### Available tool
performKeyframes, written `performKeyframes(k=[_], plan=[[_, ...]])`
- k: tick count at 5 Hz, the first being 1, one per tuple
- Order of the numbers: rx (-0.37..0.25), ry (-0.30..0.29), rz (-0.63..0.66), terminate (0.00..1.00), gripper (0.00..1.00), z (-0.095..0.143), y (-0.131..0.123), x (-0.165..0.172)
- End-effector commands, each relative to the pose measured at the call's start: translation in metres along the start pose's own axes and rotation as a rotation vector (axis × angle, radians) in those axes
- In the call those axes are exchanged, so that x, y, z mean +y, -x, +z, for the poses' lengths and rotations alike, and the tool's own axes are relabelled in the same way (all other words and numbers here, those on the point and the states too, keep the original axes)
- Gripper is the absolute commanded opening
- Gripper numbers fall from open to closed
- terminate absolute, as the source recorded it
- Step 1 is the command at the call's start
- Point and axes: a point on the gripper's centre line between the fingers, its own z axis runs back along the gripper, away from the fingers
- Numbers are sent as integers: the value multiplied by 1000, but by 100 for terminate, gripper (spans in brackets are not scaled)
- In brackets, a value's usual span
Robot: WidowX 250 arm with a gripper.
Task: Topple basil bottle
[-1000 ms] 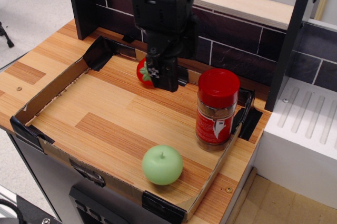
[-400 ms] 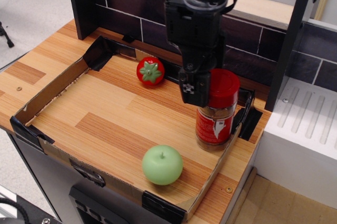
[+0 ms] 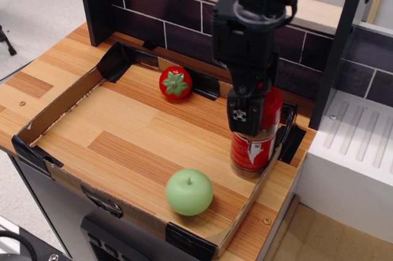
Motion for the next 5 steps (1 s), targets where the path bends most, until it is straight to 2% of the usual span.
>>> performKeyframes(k=[1,2,3,4,5], plan=[[20,62,-17,0,0,11,-7,-16],[36,63,3,0,0,19,-14,-20],[78,48,-4,0,0,23,-33,-26],[143,11,-22,0,0,20,-55,-31],[193,25,-36,0,0,12,-73,-34]])
